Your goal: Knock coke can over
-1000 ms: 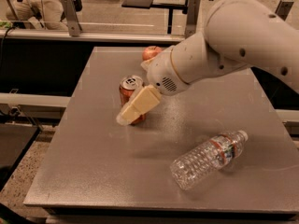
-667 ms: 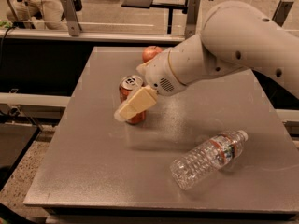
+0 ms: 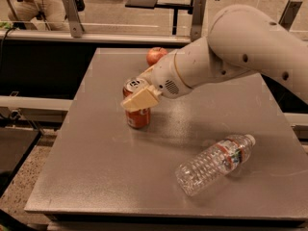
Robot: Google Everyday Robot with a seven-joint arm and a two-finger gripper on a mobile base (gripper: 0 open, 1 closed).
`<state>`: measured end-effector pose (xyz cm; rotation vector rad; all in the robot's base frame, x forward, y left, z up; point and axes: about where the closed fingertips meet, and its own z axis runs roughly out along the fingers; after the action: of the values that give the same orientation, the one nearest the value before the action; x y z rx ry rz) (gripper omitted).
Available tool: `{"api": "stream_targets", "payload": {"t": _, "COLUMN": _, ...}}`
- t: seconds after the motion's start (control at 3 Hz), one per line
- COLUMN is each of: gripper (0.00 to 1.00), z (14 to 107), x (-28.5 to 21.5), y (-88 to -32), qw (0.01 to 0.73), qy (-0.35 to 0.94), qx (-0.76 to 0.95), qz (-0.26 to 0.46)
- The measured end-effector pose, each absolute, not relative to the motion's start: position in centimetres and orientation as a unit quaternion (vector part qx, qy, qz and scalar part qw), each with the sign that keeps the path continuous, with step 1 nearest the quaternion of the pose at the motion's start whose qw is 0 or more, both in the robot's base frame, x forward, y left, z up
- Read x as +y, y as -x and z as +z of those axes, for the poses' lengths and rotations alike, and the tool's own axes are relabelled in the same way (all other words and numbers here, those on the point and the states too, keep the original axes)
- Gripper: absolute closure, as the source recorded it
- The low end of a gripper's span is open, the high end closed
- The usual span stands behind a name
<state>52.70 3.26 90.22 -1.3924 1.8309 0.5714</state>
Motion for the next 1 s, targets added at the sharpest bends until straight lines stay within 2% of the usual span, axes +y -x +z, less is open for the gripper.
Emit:
{"api": "stream_targets", "payload": {"t": 0.33, "gripper": 0.93, "z": 92.1, "x": 1.8, "y": -53.3, "qw": 0.364, "qy": 0.55, "qx": 0.723, "qz": 0.206}}
{"api": "stream_targets", "payload": {"t": 0.67, "gripper": 1.0, "z": 94.7, "x": -0.6, "y": -54.8, "qw": 0.337, "qy": 0.563, "qx": 0.735, "qz": 0.171}}
{"api": "stream_targets", "payload": {"t": 1.0, "gripper": 1.0, "z": 95.2, "x": -2.4, "y": -56.2, "qw": 0.283, "qy": 0.594, "qx": 0.742, "qz": 0.126}}
